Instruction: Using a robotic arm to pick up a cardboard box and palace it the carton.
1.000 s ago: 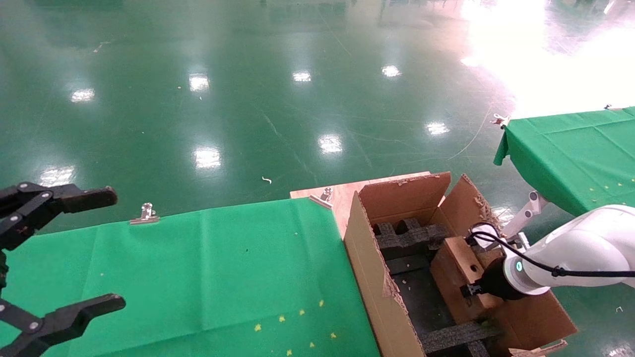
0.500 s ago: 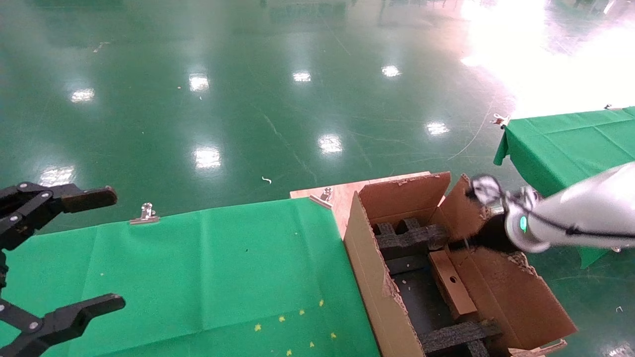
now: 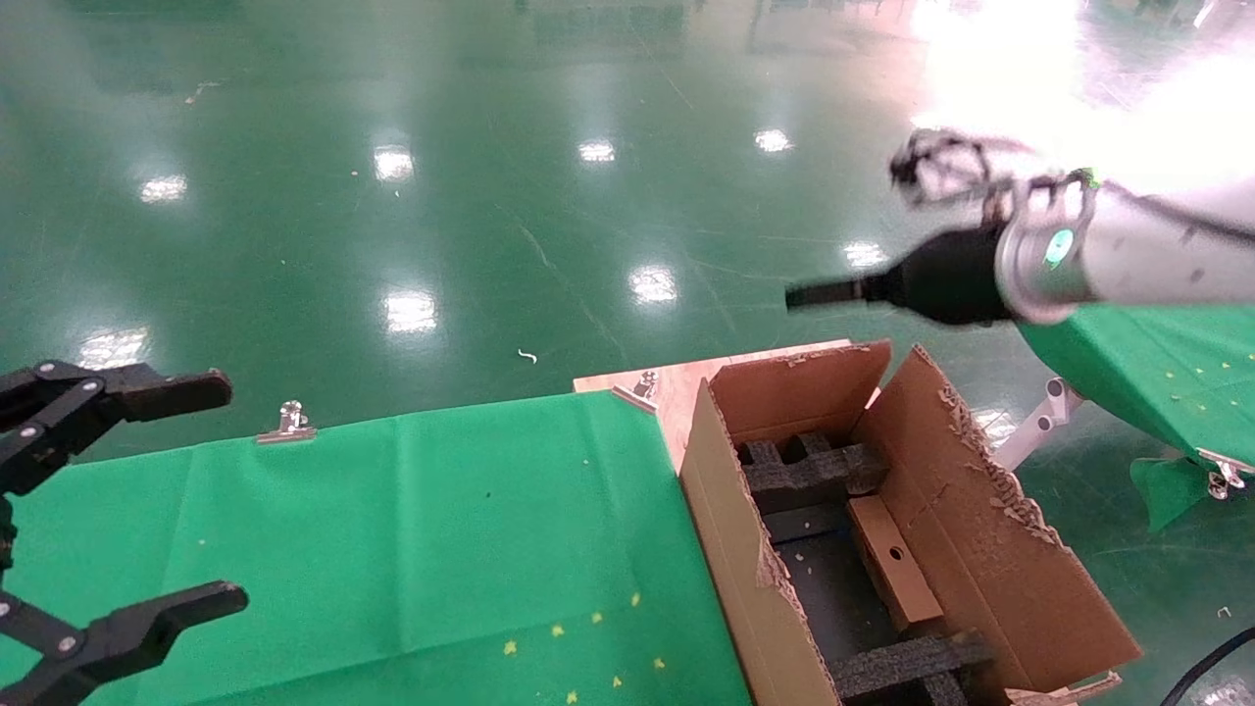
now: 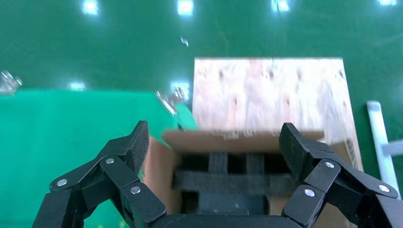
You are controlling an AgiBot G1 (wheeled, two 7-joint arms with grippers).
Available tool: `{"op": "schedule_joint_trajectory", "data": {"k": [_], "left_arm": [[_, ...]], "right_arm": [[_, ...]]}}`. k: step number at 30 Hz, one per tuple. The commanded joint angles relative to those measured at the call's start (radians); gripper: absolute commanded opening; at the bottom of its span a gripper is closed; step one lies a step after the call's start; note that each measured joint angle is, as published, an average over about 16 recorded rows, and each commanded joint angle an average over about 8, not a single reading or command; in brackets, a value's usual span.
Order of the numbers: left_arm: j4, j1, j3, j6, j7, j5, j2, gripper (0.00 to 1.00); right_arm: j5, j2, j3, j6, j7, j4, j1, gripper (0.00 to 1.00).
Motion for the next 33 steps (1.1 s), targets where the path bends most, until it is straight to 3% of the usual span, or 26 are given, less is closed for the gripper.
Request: {"op": "schedule_joint_trajectory", "data": {"k": [1,11,33], "left_arm": [[0.0,0.0,0.0,0.0,0.0,0.0,0.0,1.0],[0.0,0.0,0.0,0.0,0.0,0.0,0.0,1.0],[0.0,0.0,0.0,0.0,0.0,0.0,0.0,1.0]], "right_arm": [[0.03,0.009,0.02,-0.008,-0.008,0.012,0.022,1.0],[0.056,0.004,0.051,-0.028,-0.05,0.009,-0.016,1.0],[0.376,-0.023,0.55,-0.279,-0.629,0.016,-0.366,1.0]]}}
